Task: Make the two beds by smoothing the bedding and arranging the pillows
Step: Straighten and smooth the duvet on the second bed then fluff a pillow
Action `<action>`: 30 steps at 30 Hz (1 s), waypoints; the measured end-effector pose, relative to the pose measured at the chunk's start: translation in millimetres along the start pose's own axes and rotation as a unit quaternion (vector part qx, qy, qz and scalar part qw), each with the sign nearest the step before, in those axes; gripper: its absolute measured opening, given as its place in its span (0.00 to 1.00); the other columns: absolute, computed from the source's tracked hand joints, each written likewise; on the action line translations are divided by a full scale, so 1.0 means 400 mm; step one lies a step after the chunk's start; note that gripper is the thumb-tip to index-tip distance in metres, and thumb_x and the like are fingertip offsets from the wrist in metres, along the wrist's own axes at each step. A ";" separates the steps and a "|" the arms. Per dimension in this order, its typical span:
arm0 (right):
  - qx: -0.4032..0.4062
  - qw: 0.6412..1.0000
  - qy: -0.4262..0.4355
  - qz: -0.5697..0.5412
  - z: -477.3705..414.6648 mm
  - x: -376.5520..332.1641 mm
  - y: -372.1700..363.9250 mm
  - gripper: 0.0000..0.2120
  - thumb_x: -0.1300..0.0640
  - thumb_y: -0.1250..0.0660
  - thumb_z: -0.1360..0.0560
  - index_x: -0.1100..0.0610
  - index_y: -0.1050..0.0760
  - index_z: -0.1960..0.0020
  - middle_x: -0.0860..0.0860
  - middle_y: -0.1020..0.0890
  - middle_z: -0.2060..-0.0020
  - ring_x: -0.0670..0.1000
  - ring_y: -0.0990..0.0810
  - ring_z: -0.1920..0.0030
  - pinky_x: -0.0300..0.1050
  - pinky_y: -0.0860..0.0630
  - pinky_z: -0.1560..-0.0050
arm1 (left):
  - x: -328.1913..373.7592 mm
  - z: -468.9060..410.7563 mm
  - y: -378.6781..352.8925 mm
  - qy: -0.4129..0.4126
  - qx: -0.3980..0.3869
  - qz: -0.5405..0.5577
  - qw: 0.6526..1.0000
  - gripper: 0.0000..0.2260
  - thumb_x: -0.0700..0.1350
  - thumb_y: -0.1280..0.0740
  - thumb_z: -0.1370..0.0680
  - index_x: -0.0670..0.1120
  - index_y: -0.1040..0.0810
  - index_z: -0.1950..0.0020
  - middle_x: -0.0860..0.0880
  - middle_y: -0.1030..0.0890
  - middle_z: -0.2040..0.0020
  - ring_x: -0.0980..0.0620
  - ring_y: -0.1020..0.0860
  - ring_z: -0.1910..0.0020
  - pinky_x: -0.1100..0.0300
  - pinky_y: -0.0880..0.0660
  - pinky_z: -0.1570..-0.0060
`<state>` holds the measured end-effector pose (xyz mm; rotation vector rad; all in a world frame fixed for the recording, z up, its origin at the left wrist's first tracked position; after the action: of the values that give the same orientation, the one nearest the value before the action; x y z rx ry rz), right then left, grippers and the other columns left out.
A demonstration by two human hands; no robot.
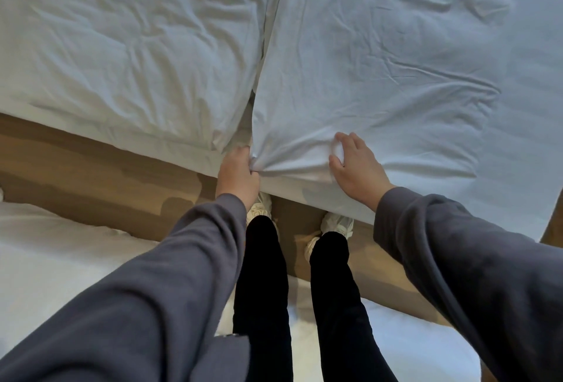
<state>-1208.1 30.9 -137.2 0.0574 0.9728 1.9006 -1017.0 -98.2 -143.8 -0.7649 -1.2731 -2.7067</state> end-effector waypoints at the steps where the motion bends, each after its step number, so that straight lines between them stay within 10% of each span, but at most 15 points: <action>1: -0.002 1.000 0.001 0.001 0.000 -0.001 -0.003 0.24 0.52 0.45 0.19 0.55 0.42 0.24 0.55 0.38 0.27 0.58 0.39 0.27 0.62 0.36 0.32 | -0.011 -0.002 0.007 0.019 0.035 0.016 0.999 0.04 0.31 0.40 0.27 0.39 0.29 0.56 0.41 0.29 0.50 0.43 0.30 0.52 0.61 0.39 0.55; 5: -0.009 1.000 0.001 -0.007 0.005 0.006 -0.009 0.24 0.53 0.45 0.19 0.56 0.41 0.25 0.55 0.38 0.27 0.57 0.40 0.26 0.60 0.36 0.30 | -0.069 0.017 0.051 0.112 0.140 0.141 0.974 0.10 0.29 0.41 0.28 0.42 0.25 0.60 0.45 0.21 0.56 0.49 0.28 0.57 0.68 0.38 0.57; 12: -0.013 1.000 -0.002 -0.021 0.009 0.004 -0.013 0.24 0.55 0.44 0.19 0.58 0.41 0.25 0.56 0.35 0.28 0.57 0.37 0.28 0.55 0.34 0.31 | -0.151 0.033 -0.027 0.214 0.016 0.307 0.927 0.14 0.30 0.38 0.26 0.50 0.26 0.60 0.51 0.20 0.61 0.48 0.19 0.58 0.52 0.20 0.56; 16: -0.019 0.999 -0.005 -0.027 0.001 0.007 -0.018 0.24 0.55 0.44 0.20 0.58 0.40 0.25 0.56 0.34 0.29 0.57 0.36 0.29 0.55 0.34 0.32 | -0.103 0.016 -0.073 0.146 -0.057 0.232 0.960 0.02 0.39 0.32 0.26 0.45 0.20 0.56 0.45 0.20 0.60 0.45 0.23 0.59 0.53 0.24 0.58; 25: -0.035 0.999 -0.007 -0.007 0.003 0.019 -0.018 0.25 0.54 0.44 0.19 0.56 0.42 0.24 0.56 0.38 0.25 0.57 0.36 0.28 0.54 0.35 0.30 | -0.092 -0.002 -0.120 0.094 -0.138 0.090 0.982 0.12 0.42 0.31 0.23 0.40 0.24 0.41 0.45 0.27 0.45 0.46 0.27 0.49 0.57 0.31 0.48; 30: -0.036 0.999 -0.019 -0.009 0.001 0.021 -0.011 0.25 0.55 0.44 0.19 0.56 0.42 0.24 0.57 0.38 0.26 0.57 0.35 0.28 0.53 0.35 0.30 | -0.094 0.006 -0.145 0.185 -0.173 0.234 0.939 0.02 0.40 0.35 0.21 0.42 0.24 0.50 0.47 0.20 0.63 0.53 0.24 0.75 0.56 0.25 0.66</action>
<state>-1209.1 38.4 -142.7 0.0430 0.8768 1.9100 -997.7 -64.1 -200.7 -0.4633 -0.4664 -2.5229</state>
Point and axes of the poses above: each hand's wrist, its own z-axis away from the middle knuckle, its own y-axis out of the back of the hand, x = y × z, the point moved 8 cm from there along -z, towards the middle knuckle
